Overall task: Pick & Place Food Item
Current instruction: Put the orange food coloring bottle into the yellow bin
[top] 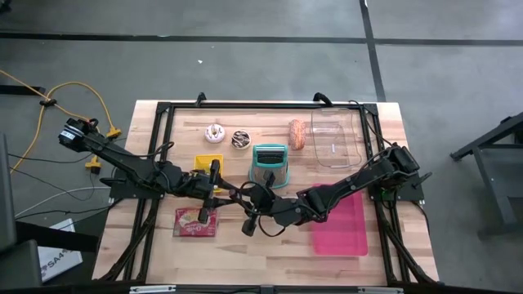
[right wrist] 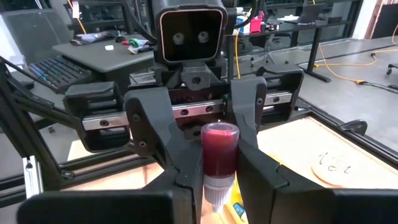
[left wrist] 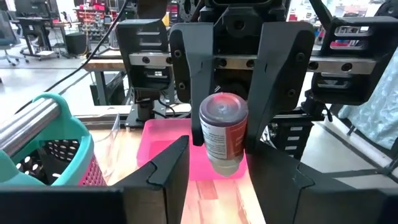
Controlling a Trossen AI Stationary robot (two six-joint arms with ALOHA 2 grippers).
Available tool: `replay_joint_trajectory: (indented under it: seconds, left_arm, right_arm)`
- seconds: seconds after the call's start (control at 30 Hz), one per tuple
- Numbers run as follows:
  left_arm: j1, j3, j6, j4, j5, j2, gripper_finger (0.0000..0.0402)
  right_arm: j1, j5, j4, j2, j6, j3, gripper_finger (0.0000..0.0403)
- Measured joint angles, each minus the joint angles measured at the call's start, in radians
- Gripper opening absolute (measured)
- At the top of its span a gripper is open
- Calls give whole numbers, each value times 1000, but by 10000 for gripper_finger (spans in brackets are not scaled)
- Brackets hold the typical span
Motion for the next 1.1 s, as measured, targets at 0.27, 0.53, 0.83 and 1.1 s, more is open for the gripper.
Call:
replay_joint_trajectory:
  seconds: [0.27,0.53,0.83,1.1]
  left_arm:
    - [0,0,-1,-1,0,0,89]
    - [0,0,-4,-2,1,0,64]
    - [0,0,-3,-3,1,0,67]
    - [0,0,-1,-3,1,0,67]
  right_arm:
    - [0,1,1,0,0,0,69]
    - [0,1,0,0,-2,0,69]
    - [0,-3,0,0,-16,0,73]
    - [0,-3,0,0,-17,0,86]
